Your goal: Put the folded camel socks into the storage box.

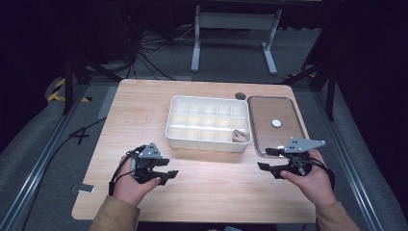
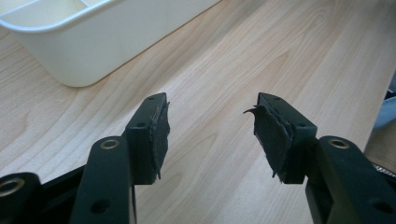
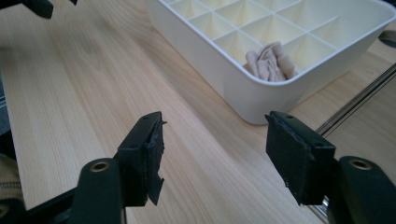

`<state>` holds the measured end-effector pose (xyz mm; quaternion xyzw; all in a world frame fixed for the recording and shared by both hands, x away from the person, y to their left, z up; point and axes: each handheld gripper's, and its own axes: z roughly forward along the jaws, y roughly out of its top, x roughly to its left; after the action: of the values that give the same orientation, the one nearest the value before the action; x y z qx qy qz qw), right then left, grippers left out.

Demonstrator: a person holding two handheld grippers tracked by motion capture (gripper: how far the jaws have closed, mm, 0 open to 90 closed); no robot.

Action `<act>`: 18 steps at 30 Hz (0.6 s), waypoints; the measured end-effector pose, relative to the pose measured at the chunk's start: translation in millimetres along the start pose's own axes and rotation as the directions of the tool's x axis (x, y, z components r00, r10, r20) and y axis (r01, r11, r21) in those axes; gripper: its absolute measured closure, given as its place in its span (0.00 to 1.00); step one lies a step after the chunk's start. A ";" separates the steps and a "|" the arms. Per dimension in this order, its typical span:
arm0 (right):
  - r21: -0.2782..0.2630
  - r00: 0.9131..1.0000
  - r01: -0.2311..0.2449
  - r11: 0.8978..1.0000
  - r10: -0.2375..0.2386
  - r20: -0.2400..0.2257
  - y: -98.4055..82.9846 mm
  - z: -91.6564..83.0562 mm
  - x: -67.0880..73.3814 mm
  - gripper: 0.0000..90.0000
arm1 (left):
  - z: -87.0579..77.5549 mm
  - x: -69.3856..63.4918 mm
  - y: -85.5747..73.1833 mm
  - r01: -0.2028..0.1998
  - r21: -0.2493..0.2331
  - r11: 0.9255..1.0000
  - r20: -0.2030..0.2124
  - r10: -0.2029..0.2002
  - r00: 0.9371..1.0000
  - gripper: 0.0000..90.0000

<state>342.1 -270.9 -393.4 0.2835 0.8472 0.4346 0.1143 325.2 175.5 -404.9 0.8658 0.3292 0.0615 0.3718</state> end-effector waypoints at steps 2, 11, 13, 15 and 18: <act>0.006 1.000 0.003 1.000 -0.003 0.004 -2.3 1.6 -0.2 0.39 | 0.7 2.1 -0.8 -0.007 0.011 1.000 -0.011 0.007 1.000 0.51; 0.081 1.000 0.029 0.996 -0.028 -0.010 -19.6 23.3 0.1 0.37 | 7.0 7.1 -6.1 0.004 0.056 0.998 -0.031 -0.002 1.000 0.50; 0.095 0.999 0.036 0.995 -0.035 -0.016 -22.9 27.9 -0.2 0.37 | 7.7 8.6 -6.8 0.000 0.075 0.997 -0.028 0.002 1.000 0.50; 0.105 0.999 0.036 0.994 -0.034 -0.024 -26.5 32.1 0.2 0.36 | 8.9 9.5 -8.1 0.009 0.079 0.997 -0.029 -0.007 1.000 0.50; 0.112 0.999 0.041 0.993 -0.038 -0.024 -32.3 37.5 2.1 0.36 | 10.3 10.9 -9.3 0.014 0.081 0.997 -0.032 -0.012 0.999 0.50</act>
<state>344.6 -259.4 -441.5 0.2679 0.8770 0.3868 0.0973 332.4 180.7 -420.2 0.8770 0.3429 0.0592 0.3313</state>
